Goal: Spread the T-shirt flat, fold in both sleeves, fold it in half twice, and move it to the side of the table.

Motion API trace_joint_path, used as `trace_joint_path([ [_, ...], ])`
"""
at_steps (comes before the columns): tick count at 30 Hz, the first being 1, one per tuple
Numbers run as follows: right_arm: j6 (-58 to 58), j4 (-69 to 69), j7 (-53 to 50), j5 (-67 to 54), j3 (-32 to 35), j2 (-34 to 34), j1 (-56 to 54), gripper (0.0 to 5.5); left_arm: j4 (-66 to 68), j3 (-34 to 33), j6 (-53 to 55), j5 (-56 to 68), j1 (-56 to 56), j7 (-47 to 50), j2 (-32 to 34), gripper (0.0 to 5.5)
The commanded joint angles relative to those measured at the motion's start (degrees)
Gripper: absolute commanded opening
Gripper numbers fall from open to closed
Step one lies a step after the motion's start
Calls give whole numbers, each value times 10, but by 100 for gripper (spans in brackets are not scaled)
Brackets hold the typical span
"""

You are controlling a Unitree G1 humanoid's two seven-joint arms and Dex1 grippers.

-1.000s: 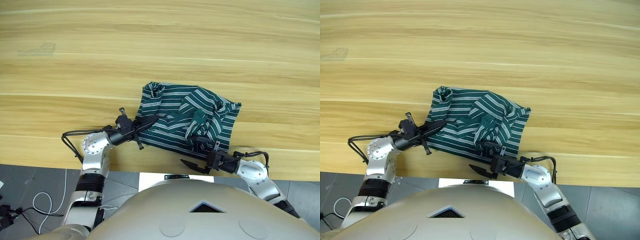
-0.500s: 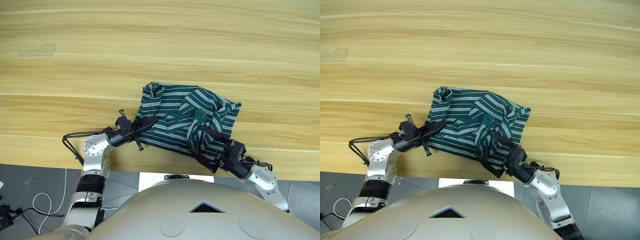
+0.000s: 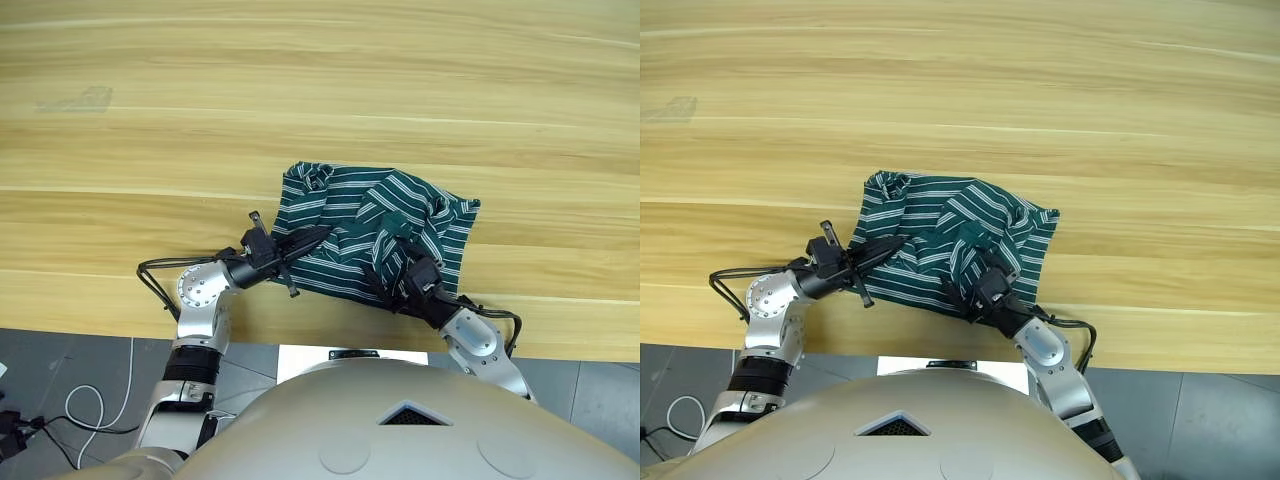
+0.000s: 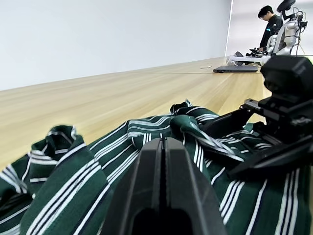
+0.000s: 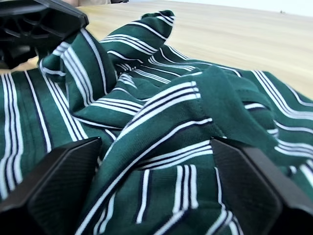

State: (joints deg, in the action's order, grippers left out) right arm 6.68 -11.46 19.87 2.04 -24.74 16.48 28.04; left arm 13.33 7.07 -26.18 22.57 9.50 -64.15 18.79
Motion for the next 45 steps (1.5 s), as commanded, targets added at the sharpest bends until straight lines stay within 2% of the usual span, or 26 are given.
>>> trace_joint_path([
  [1,-1,0,9,24,-8,17,7,412,-4,3,6,-5,-12,1,-1,3],
  [4,-3,-11,8,37,-1,31,14,382,-5,4,7,-4,-14,1,0,0],
  [15,6,-21,4,43,9,31,11,146,1,5,3,-5,-11,4,-9,0],
  [16,8,-24,5,43,12,33,10,142,2,5,3,-5,-10,5,-11,0],
  [19,27,-41,15,35,22,42,5,76,10,8,-1,-7,-10,6,-19,0],
  [25,39,-107,40,16,55,72,8,70,30,8,-10,-8,-12,4,-32,0],
  [31,22,-121,59,19,52,89,15,70,44,7,-19,-9,-12,4,-38,0],
  [35,33,-99,76,18,67,111,8,70,50,8,-25,-10,-12,3,-41,0],
  [41,84,-14,114,-56,148,134,-45,70,62,-13,-35,1,-10,9,-39,0],
  [43,97,26,103,-34,159,136,-64,70,66,-20,-37,2,-10,11,-39,0],
  [45,116,75,84,30,140,137,-81,70,67,-21,-38,1,-8,10,-41,0],
])
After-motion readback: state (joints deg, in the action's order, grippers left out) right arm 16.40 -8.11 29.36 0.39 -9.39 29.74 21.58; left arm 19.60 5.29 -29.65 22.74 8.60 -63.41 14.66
